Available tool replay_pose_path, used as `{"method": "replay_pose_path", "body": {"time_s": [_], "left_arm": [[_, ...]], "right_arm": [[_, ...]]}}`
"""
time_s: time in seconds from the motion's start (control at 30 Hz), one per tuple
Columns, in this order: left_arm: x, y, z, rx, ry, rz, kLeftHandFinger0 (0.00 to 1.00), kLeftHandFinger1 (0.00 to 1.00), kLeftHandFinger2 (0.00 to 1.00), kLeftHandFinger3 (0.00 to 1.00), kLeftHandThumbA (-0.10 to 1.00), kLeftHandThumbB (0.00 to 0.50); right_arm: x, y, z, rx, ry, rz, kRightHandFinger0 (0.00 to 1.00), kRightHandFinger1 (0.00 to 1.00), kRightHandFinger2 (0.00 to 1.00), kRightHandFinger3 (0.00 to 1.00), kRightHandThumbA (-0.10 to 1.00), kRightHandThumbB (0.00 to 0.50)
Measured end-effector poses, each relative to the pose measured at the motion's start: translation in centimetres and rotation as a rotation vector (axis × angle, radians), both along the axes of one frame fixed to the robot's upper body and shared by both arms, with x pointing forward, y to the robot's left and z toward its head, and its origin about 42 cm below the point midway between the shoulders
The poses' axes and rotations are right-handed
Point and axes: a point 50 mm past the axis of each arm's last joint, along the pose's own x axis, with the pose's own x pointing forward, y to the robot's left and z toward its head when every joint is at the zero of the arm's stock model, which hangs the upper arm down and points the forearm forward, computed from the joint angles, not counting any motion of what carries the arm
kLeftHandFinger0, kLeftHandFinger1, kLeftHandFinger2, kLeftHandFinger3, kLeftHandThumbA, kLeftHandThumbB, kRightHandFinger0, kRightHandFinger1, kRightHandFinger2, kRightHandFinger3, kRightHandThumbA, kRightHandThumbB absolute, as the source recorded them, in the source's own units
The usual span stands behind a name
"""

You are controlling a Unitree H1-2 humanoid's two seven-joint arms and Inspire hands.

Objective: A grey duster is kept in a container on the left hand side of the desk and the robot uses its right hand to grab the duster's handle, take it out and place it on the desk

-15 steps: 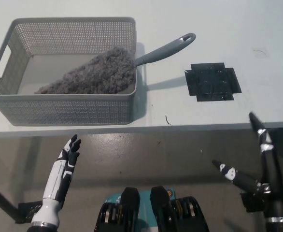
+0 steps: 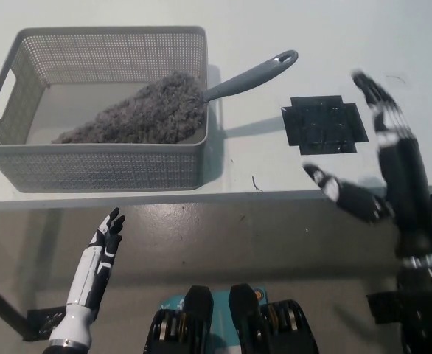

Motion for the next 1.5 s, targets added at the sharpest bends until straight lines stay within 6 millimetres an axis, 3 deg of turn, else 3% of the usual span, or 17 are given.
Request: {"method": "replay_pose_path", "body": {"time_s": [0.13,0.3,0.6,0.8,1.07,1.17,1.37,1.5], "left_arm": [[0.0,0.0,0.0,0.0,0.001,-0.001,1.0,1.0,1.0,1.0,1.0,0.003],[-0.1,-0.2,0.0,0.0,0.001,-0.006,1.0,1.0,1.0,1.0,1.0,0.0],[-0.1,-0.9,0.7,0.012,-0.038,-0.038,1.0,1.0,1.0,1.0,1.0,0.0],[-0.1,-1.6,1.4,0.021,-0.082,-0.074,1.0,1.0,1.0,1.0,1.0,0.0],[-0.1,-1.6,1.5,0.033,-0.091,-0.082,1.0,1.0,1.0,1.0,1.0,0.016],[0.0,-1.6,1.5,0.036,-0.092,-0.085,1.0,1.0,1.0,1.0,1.0,0.026],[0.0,-1.7,1.5,0.041,-0.092,-0.088,1.0,1.0,1.0,1.0,1.0,0.004],[0.0,-1.7,1.4,0.05,-0.089,-0.093,1.0,1.0,1.0,1.0,1.0,0.0]], "right_arm": [[1.9,1.7,2.6,-0.083,-0.037,0.0,1.0,1.0,1.0,1.0,0.97,0.493],[5.8,4.7,5.8,-0.243,-0.037,-0.029,1.0,1.0,1.0,1.0,0.97,0.5],[13.2,9.9,8.5,-0.544,0.05,-0.159,1.0,1.0,1.0,1.0,0.97,0.5],[16.3,11.0,8.8,-0.681,0.12,-0.274,1.0,1.0,1.0,1.0,0.93,0.5],[17.7,10.7,6.4,-0.756,0.231,-0.331,1.0,1.0,1.0,1.0,0.92,0.5],[17.7,10.6,6.3,-0.763,0.26,-0.323,1.0,1.0,1.0,1.0,0.99,0.5],[17.2,10.5,7.2,-0.751,0.277,-0.299,1.0,1.0,1.0,1.0,1.0,0.499],[16.0,10.6,9.4,-0.693,0.219,-0.28,1.0,1.0,1.0,1.0,1.0,0.484]]}}
